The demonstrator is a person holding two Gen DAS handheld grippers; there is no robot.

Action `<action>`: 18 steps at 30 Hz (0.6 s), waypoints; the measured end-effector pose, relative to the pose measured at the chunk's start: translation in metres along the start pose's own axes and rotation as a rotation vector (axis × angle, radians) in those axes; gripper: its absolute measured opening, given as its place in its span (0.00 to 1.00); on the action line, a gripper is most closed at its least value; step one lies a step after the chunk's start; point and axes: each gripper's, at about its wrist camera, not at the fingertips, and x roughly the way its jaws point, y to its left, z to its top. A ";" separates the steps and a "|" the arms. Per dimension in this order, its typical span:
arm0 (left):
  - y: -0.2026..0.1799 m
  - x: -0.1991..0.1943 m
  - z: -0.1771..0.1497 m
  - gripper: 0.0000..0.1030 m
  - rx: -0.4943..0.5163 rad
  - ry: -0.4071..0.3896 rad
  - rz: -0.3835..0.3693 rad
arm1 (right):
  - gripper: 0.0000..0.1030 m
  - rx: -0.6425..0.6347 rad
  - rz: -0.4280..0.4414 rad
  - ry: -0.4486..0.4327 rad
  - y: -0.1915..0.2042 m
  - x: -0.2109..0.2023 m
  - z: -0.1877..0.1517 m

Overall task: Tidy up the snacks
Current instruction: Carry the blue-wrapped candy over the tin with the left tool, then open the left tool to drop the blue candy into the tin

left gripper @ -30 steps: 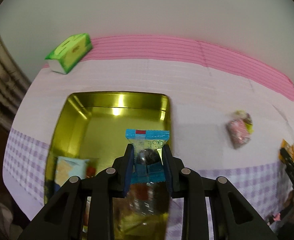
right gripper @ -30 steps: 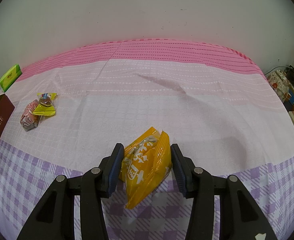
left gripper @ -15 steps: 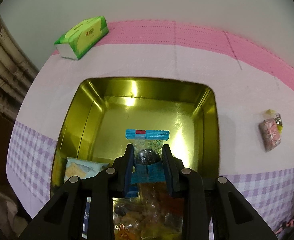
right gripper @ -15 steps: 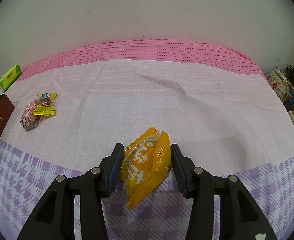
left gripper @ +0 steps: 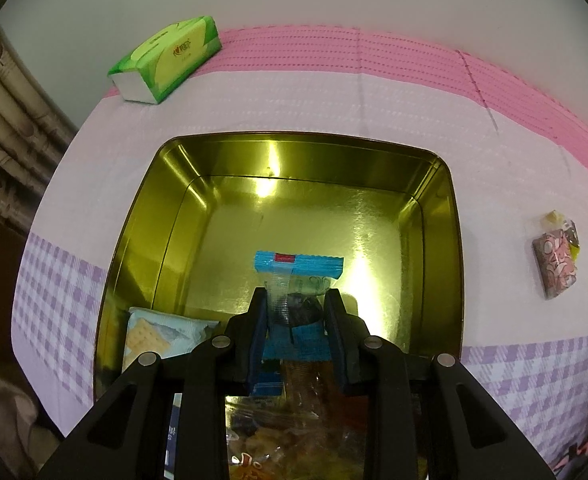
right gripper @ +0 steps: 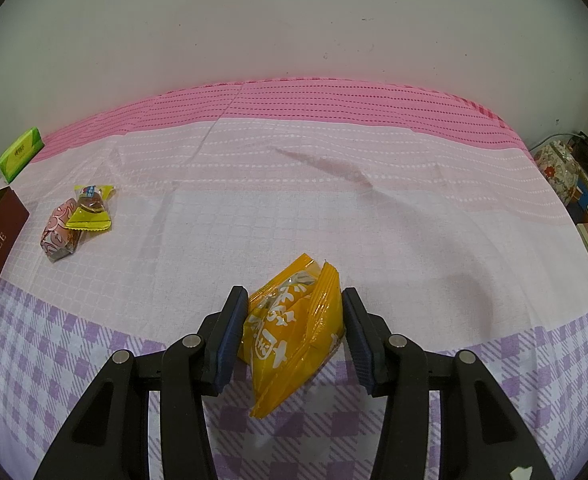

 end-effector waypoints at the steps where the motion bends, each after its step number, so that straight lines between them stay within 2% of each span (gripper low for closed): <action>1: 0.000 0.000 0.000 0.29 0.000 0.001 0.001 | 0.44 0.000 0.000 0.000 0.000 0.000 0.000; 9: 0.000 0.002 0.002 0.31 -0.013 0.017 0.009 | 0.44 0.000 0.000 0.000 0.000 0.000 0.000; 11: 0.001 0.002 0.002 0.41 -0.016 0.022 0.002 | 0.44 0.000 0.000 0.000 0.000 0.000 0.000; 13: 0.002 0.000 0.001 0.45 -0.020 0.015 0.003 | 0.44 0.000 0.000 0.000 0.000 0.000 0.000; 18: 0.002 -0.005 -0.002 0.45 -0.004 0.006 0.005 | 0.44 0.000 -0.001 0.000 0.000 0.000 0.000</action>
